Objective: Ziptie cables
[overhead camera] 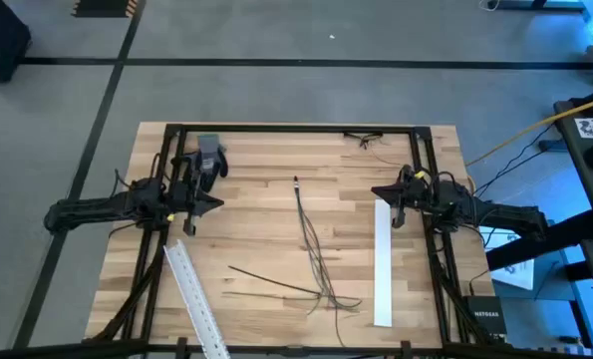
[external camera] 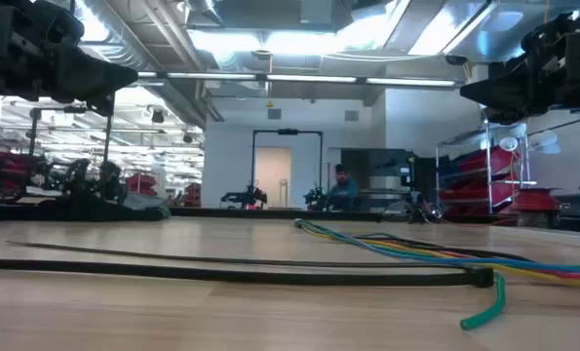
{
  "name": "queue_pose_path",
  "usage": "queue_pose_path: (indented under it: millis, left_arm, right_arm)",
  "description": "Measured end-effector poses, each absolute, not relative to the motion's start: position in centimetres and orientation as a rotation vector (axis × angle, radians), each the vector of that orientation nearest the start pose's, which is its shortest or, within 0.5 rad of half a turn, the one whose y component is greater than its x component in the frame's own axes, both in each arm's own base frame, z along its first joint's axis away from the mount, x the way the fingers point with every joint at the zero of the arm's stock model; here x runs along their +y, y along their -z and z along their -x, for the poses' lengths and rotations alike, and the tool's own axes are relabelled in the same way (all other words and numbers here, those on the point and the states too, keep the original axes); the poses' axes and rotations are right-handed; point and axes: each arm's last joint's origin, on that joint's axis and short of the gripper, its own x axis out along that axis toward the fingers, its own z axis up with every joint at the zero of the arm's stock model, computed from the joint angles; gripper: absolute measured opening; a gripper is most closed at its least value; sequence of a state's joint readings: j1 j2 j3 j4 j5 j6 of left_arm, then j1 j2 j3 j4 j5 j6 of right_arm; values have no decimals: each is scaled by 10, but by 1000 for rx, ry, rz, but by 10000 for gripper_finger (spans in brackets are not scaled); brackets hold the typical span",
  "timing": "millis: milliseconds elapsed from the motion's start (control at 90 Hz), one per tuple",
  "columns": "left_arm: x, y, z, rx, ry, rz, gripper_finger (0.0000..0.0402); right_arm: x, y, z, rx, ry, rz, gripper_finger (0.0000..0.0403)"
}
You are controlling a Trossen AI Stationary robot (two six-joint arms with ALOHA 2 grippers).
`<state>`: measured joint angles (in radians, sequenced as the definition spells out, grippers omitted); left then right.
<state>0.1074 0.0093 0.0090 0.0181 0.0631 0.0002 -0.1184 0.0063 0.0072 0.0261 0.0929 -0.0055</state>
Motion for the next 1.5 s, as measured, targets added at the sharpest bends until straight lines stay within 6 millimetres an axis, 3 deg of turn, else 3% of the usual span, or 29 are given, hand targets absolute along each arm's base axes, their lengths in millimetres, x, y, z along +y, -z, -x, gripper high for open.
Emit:
queue_pose_path:
  millis: [1233, 1500]
  left_arm:
    - [9, -168, -97, -26, -59, -55, 1]
    - [9, -171, -97, -56, -59, 41, 1]
  right_arm:
    - [-14, -168, -97, -26, 211, 6, 5]
    - [-14, -168, -96, -25, 222, 17, 5]
